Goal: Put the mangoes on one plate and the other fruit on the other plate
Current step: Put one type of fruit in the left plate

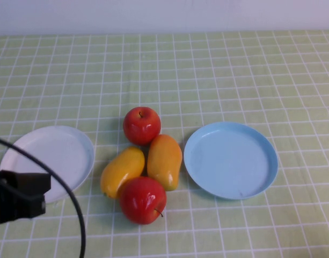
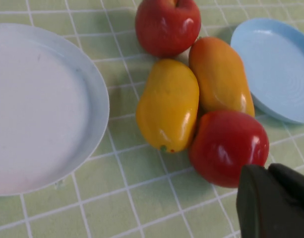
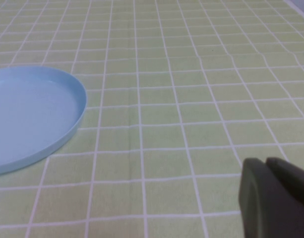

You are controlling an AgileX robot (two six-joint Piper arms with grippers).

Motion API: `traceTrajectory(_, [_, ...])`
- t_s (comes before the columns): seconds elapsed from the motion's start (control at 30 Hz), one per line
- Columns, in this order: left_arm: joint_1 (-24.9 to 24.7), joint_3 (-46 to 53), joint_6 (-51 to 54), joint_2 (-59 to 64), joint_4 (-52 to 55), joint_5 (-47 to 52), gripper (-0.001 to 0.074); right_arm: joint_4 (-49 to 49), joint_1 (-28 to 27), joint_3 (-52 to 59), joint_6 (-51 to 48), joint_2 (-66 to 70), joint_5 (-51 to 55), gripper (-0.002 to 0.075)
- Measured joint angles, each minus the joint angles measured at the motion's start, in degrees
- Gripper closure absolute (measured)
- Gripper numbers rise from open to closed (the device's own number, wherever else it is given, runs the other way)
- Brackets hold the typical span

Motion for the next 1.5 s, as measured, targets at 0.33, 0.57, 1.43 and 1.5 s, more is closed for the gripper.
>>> traceTrajectory(0.33, [-15.1, -12.55, 0.23, 22.96, 5.53, 1.54, 0.0738, 0.0, 0.0, 0.0, 0.0, 0.0, 0.0, 0.0743])
traceTrajectory(0.57, [-28.37, -20.23, -10.2, 34.62, 20.67, 4.94, 0.0738, 0.0, 0.0, 0.0, 0.0, 0.0, 0.0, 0.0743])
traceTrajectory(1.43, [-31.37, -26.44, -12.27, 47.7, 25.33, 1.29, 0.0066, 0.0, 0.0, 0.0, 0.0, 0.0, 0.0, 0.0743])
traceTrajectory(1.5, [-31.37, -26.44, -12.65, 48.15, 25.53, 0.7, 0.0066, 0.0, 0.0, 0.0, 0.0, 0.0, 0.0, 0.0743])
